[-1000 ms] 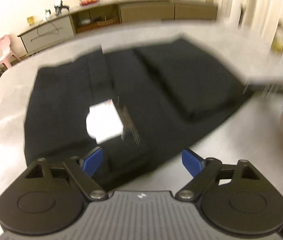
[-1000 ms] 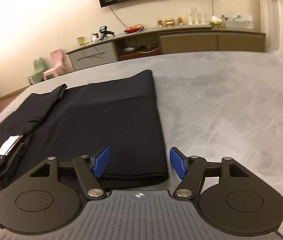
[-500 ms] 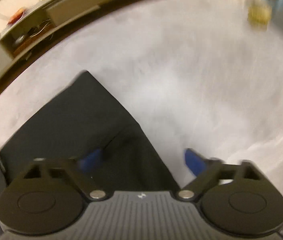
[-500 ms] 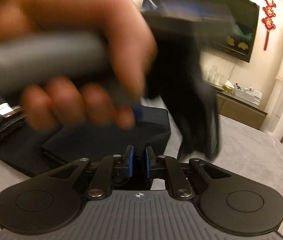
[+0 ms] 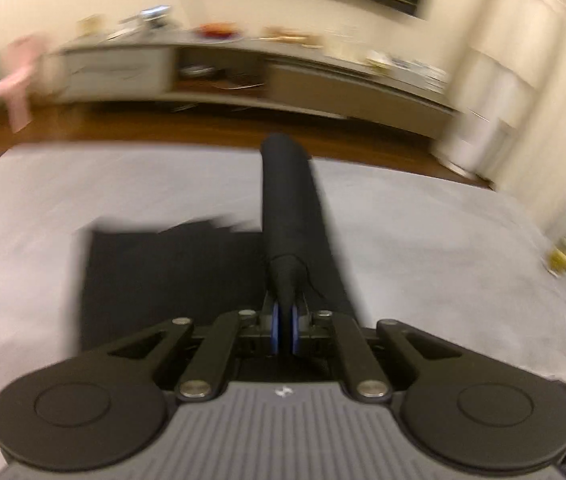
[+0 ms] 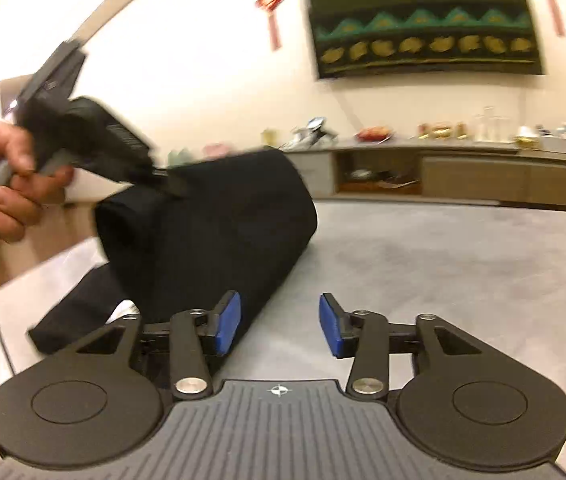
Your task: Fold clothes
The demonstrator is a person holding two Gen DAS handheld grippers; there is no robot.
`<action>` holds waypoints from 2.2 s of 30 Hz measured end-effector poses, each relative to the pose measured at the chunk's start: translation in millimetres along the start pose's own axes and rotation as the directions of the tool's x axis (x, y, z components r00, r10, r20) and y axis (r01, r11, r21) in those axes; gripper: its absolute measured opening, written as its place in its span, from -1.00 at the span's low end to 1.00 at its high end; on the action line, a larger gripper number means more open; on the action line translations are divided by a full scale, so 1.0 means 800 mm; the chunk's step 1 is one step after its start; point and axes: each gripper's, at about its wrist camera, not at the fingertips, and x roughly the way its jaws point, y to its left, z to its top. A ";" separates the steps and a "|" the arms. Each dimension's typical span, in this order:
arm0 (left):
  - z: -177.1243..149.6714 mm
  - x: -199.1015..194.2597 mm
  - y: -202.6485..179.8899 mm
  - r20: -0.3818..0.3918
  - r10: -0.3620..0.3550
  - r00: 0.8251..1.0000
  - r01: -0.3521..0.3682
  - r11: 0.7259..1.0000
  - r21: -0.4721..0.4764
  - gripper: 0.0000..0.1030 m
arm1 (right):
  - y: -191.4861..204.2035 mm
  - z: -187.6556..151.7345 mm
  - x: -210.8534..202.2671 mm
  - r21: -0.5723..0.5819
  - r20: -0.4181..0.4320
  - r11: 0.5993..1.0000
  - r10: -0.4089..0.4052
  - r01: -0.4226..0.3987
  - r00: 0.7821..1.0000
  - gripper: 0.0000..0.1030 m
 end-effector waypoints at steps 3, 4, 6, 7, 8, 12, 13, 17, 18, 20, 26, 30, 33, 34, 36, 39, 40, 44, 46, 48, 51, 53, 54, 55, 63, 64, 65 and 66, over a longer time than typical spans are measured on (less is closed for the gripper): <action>-0.044 -0.007 0.078 -0.009 0.060 0.998 -0.061 0.990 -0.128 -0.38 | 0.032 -0.004 0.020 -0.038 -0.052 0.998 0.057 -0.059 0.997 0.02; -0.058 -0.014 0.093 0.028 0.061 0.998 -0.056 0.985 -0.161 -0.01 | 0.047 -0.004 0.028 -0.047 -0.066 0.996 0.079 -0.082 0.995 0.02; -0.077 -0.032 0.115 0.088 0.069 0.994 -0.049 0.975 -0.215 0.20 | 0.091 -0.007 0.043 -0.121 -0.093 0.982 0.131 -0.141 0.987 0.02; -0.085 -0.029 0.114 0.085 0.074 0.994 -0.053 0.971 -0.234 0.20 | 0.112 -0.008 0.050 -0.158 -0.109 0.973 0.153 -0.169 0.982 0.02; -0.092 -0.027 0.113 0.081 0.079 0.994 -0.056 0.966 -0.251 0.16 | 0.128 -0.012 0.063 -0.202 -0.141 0.963 0.152 -0.179 0.978 0.02; -0.121 -0.018 0.091 0.037 0.079 0.996 -0.068 0.969 -0.236 0.10 | 0.139 -0.015 0.109 -0.252 -0.251 0.953 0.100 -0.165 0.963 0.10; -0.128 -0.017 0.085 0.026 0.078 0.997 -0.070 0.970 -0.232 0.10 | 0.129 -0.007 0.116 -0.236 -0.270 0.962 0.074 -0.141 0.960 0.17; -0.154 -0.014 0.013 -0.020 -0.132 0.991 0.128 0.983 -0.131 0.04 | 0.064 0.015 0.124 -0.352 -0.265 0.926 -0.242 0.140 0.933 0.17; -0.157 -0.012 -0.007 -0.046 -0.200 0.979 0.196 0.977 -0.085 -0.10 | 0.034 0.021 0.126 -0.363 -0.271 0.902 -0.342 0.233 0.900 0.12; -0.151 -0.011 0.001 -0.029 -0.169 0.985 0.167 0.983 -0.071 -0.24 | -0.011 0.033 0.111 -0.347 -0.258 0.861 -0.469 0.372 0.845 0.01; -0.132 -0.010 0.026 0.025 -0.077 0.997 0.078 0.996 -0.033 -0.18 | 0.011 0.052 0.031 -0.152 -0.183 0.942 -0.325 0.300 0.928 0.01; -0.123 -0.004 0.052 0.018 0.013 1.000 -0.013 1.000 -0.022 -0.23 | 0.063 0.018 0.056 -0.175 -0.259 0.976 -0.170 0.127 0.951 -0.04; -0.127 -0.006 0.083 -0.007 0.096 0.995 -0.097 0.993 -0.067 -0.34 | 0.067 0.026 0.047 -0.207 -0.237 0.959 -0.239 0.191 0.942 0.14; -0.128 -0.014 0.087 0.005 0.105 0.994 -0.104 0.992 -0.071 -0.34 | 0.068 0.029 0.044 -0.218 -0.230 0.953 -0.262 0.213 0.937 0.14; -0.129 -0.026 0.088 0.042 0.064 0.997 -0.059 0.994 -0.091 -0.32 | 0.071 0.035 0.037 -0.238 -0.213 0.937 -0.306 0.255 0.928 0.08; -0.127 -0.035 0.074 0.084 -0.039 0.996 0.046 0.995 -0.089 -0.25 | 0.077 0.044 0.029 -0.270 -0.186 0.911 -0.368 0.313 0.911 0.08; -0.131 -0.036 0.062 0.085 -0.073 0.994 0.079 0.994 -0.076 -0.24 | 0.095 0.051 0.034 -0.314 -0.163 0.904 -0.354 0.292 0.921 0.09; -0.127 -0.003 0.041 0.031 -0.117 0.993 0.118 0.992 -0.039 -0.24 | 0.161 0.046 0.079 -0.572 -0.134 0.794 -0.339 0.207 0.931 0.09; -0.133 0.017 0.046 0.005 -0.102 0.995 0.103 0.993 -0.051 -0.25 | 0.172 0.033 0.117 -0.650 -0.177 0.742 -0.358 0.164 0.917 0.01; -0.142 0.016 0.048 0.034 -0.108 0.994 0.109 0.993 -0.047 -0.26 | 0.181 0.027 0.142 -0.696 -0.202 0.705 -0.376 0.137 0.904 -0.16; -0.140 0.033 0.059 0.039 -0.119 0.992 0.121 0.992 -0.046 -0.29 | 0.193 0.030 0.144 -0.701 -0.224 0.702 -0.383 0.124 0.896 -0.87; -0.140 0.036 0.061 0.039 -0.120 0.992 0.122 0.991 -0.055 -0.28 | 0.194 0.029 0.133 -0.710 -0.202 0.693 -0.371 0.125 0.906 -0.92; -0.140 0.036 0.060 0.038 -0.118 0.992 0.120 0.991 -0.056 -0.28 | 0.197 0.036 0.136 -0.703 -0.194 0.700 -0.356 0.123 0.914 -0.92; -0.139 0.035 0.059 0.038 -0.115 0.993 0.117 0.992 -0.057 -0.28 | 0.206 0.032 0.124 -0.700 -0.189 0.704 -0.346 0.122 0.919 -0.92; -0.146 -0.002 0.095 0.067 -0.115 0.991 0.124 0.982 -0.144 -0.28 | 0.228 -0.032 0.098 -0.717 -0.167 0.683 -0.364 0.140 0.916 -0.91; -0.146 -0.014 0.105 0.100 -0.099 0.990 0.113 0.982 -0.152 -0.28 | 0.227 -0.033 0.097 -0.712 -0.164 0.688 -0.360 0.142 0.918 -0.90; -0.145 -0.026 0.114 0.134 -0.081 0.988 0.103 0.982 -0.160 -0.28 | 0.224 -0.031 0.091 -0.694 -0.181 0.710 -0.338 0.124 0.923 -0.84; -0.144 -0.042 0.118 0.180 -0.056 0.982 0.084 0.985 -0.149 -0.28 | 0.222 -0.029 0.085 -0.674 -0.198 0.731 -0.315 0.105 0.928 -0.82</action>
